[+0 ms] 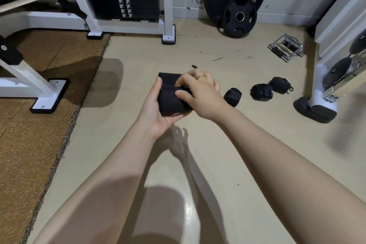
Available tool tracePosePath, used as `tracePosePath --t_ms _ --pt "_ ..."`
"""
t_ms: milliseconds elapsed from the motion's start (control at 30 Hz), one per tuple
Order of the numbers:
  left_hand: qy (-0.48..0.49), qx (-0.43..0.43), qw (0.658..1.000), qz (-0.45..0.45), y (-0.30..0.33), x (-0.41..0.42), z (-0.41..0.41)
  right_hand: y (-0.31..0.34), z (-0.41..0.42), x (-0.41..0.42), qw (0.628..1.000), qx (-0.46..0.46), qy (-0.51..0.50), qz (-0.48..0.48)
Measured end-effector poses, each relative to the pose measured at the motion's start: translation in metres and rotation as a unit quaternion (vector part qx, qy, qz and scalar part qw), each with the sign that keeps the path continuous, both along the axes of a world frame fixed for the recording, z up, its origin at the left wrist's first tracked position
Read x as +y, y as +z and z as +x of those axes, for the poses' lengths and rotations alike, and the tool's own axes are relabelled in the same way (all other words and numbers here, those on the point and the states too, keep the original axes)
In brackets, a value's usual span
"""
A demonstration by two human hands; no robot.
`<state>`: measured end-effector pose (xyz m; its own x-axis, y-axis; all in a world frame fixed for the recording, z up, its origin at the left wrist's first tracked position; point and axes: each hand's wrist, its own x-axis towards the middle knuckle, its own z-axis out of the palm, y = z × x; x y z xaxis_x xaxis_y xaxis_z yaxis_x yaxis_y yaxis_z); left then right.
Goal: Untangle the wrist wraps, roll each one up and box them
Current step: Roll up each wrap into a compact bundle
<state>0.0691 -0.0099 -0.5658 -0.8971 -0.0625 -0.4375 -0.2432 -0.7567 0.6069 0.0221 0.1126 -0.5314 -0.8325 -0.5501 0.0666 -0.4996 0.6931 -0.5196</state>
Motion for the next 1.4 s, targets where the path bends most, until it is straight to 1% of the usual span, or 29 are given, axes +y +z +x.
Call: tracePosePath --t_ms 67,100,133,200,233,300,400,500,600,633,700,800,867,933,1067,1200,1267,1333,1400 --pt "-0.001 -0.001 1.0 -0.009 0.001 0.004 0.0 0.0 0.0 -0.005 0.999 -0.009 -0.043 -0.013" --pt "0.006 -0.004 1.0 -0.006 0.002 0.005 -0.001 0.0 0.002 -0.006 0.996 -0.05 -0.065 -0.046" --pt "0.012 -0.007 1.0 -0.009 0.003 0.005 -0.002 0.002 0.002 -0.007 0.984 -0.12 -0.082 -0.105" --pt "0.01 -0.007 1.0 -0.028 0.011 0.003 -0.007 0.008 0.001 -0.005 0.928 -0.265 -0.091 -0.247" --pt "0.003 -0.008 0.999 -0.046 0.017 0.001 -0.01 0.012 -0.001 -0.001 0.904 -0.303 -0.095 -0.285" --pt "-0.021 -0.017 0.994 -0.107 0.033 0.002 -0.019 0.026 -0.005 0.005 0.886 -0.32 -0.113 -0.316" --pt "-0.048 -0.033 0.982 -0.179 0.058 0.004 -0.034 0.043 -0.012 0.014 0.869 -0.314 -0.119 -0.364" --pt "-0.069 -0.042 0.974 -0.211 0.081 0.009 -0.041 0.06 -0.016 0.015 0.886 -0.305 -0.097 -0.337" --pt "-0.071 -0.064 0.976 -0.196 0.086 0.013 -0.044 0.067 -0.02 0.016 0.905 -0.293 -0.106 -0.291" --pt "-0.062 -0.069 0.978 -0.189 0.086 0.015 -0.045 0.068 -0.02 0.016 0.904 -0.29 -0.11 -0.295" --pt "-0.047 -0.071 0.982 -0.169 0.088 0.018 -0.045 0.068 -0.019 0.015 0.895 -0.274 -0.115 -0.333" --pt "-0.029 -0.039 0.987 -0.151 0.092 0.02 -0.045 0.071 -0.021 0.014 0.886 -0.249 -0.165 -0.355" --pt "-0.025 -0.003 0.987 -0.156 0.094 0.021 -0.044 0.074 -0.024 0.014 0.871 -0.271 -0.217 -0.348" --pt "-0.026 0.027 0.986 -0.165 0.092 0.018 -0.042 0.076 -0.028 0.014 0.861 -0.303 -0.241 -0.328" --pt "-0.041 0.044 0.98 -0.19 0.088 0.012 -0.039 0.08 -0.028 0.016 0.866 -0.347 -0.238 -0.272" --pt "-0.079 0.063 0.96 -0.263 0.095 0.022 -0.035 0.077 -0.027 0.023 0.866 -0.366 -0.245 -0.235" --pt "-0.081 0.065 0.965 -0.24 0.097 0.023 -0.034 0.077 -0.026 0.024 0.878 -0.346 -0.234 -0.232" --pt "-0.075 0.046 0.977 -0.193 0.097 0.022 -0.037 0.078 -0.027 0.024 0.887 -0.328 -0.227 -0.234" --pt "-0.088 0.045 0.978 -0.183 0.096 0.025 -0.036 0.08 -0.026 0.025 0.877 -0.338 -0.255 -0.229"
